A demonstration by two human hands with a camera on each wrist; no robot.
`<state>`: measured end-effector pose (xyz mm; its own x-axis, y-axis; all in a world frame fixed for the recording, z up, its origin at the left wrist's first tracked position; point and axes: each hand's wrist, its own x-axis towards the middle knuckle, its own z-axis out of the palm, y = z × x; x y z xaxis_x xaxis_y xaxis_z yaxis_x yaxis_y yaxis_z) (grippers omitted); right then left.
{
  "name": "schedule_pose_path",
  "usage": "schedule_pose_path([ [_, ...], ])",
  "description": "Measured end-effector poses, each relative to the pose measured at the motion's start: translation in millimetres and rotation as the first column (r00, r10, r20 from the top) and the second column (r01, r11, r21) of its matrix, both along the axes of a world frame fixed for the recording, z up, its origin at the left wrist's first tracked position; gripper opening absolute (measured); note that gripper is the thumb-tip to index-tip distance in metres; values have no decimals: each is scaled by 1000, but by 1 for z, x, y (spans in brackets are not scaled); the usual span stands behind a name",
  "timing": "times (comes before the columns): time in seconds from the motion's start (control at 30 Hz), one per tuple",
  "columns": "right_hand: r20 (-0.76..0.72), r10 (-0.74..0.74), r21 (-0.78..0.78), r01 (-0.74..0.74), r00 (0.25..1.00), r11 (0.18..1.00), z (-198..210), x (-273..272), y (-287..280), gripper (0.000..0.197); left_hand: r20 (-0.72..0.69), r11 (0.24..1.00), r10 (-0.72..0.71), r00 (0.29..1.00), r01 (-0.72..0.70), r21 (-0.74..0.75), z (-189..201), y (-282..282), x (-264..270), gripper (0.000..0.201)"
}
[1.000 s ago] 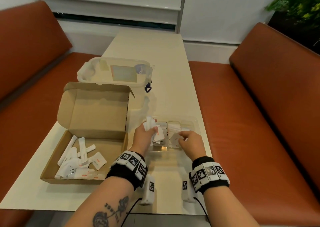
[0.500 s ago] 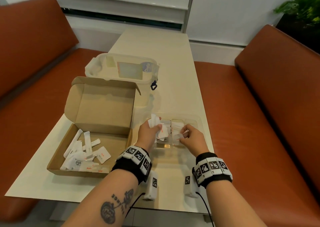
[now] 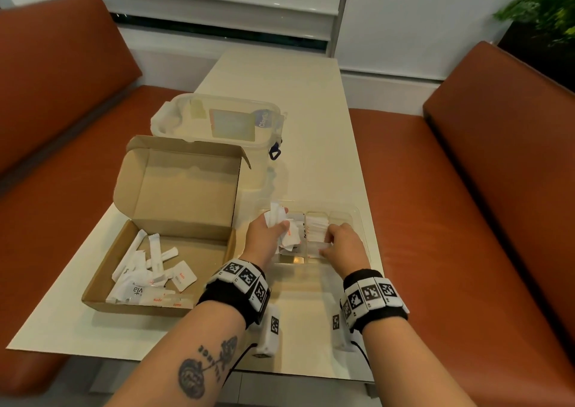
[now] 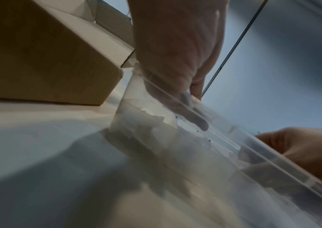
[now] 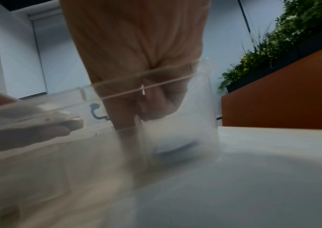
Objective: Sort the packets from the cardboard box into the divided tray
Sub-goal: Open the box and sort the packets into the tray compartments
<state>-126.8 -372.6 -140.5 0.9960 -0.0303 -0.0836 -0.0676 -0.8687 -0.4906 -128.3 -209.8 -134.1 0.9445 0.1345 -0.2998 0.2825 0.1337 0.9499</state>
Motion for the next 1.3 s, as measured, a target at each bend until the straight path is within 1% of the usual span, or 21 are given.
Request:
schedule_pose_path([
  [0.07,-20,21,-28,-22,1000,999,0,3,0,24,8,1000,-8,1000,8,16,0,0,0,26],
  [0.13,-31,19,-9,-19,999,1000,0,4,-1,33,7,1000,-13,1000,13,16,0,0,0,26],
  [0.17,-25,8,18,-8,1000,1000,-1,4,-2,35,4,1000,-14,1000,13,17,1,0,0,26],
  [0.23,1,-3,54,3,1000,999,-2,3,-4,29,-1,1000,-12,1000,12,10,1,0,0,26],
  [0.3,8,1,53,-2,1000,999,-3,3,-4,23,-5,1000,-12,1000,12,0,0,0,1,26],
  [0.43,-12,-20,61,21,1000,998,-3,3,-3,32,1,1000,-13,1000,13,-3,-1,0,1,26],
  [0.57,-67,28,-21,-30,997,999,-2,3,-2,38,-7,1000,-20,1000,20,-4,-1,-1,2,30],
  [0.73,-83,-10,-93,2,997,996,0,5,4,37,-14,1000,-28,1000,28,0,0,-1,2,31],
  [0.93,-72,-30,-86,23,997,996,4,3,5,35,-16,999,-43,999,42,-22,0,-1,2,30],
  [1.0,8,-41,-20,41,999,999,8,2,7,29,-17,998,-39,999,38,-48,1,0,2,29],
  [1.07,72,-47,134,37,996,990,12,1,12,27,-19,996,-31,999,30,-90,2,0,2,28],
  [1.17,4,-25,362,21,1000,932,17,1,26,26,-16,988,-31,999,28,-149,2,0,2,27],
  [1.23,-48,-42,485,60,998,872,17,2,31,21,-11,986,-33,999,31,-165,3,0,2,23],
  [1.3,-90,-71,570,109,993,815,14,2,31,19,-15,982,-35,999,32,-188,4,1,1,22],
])
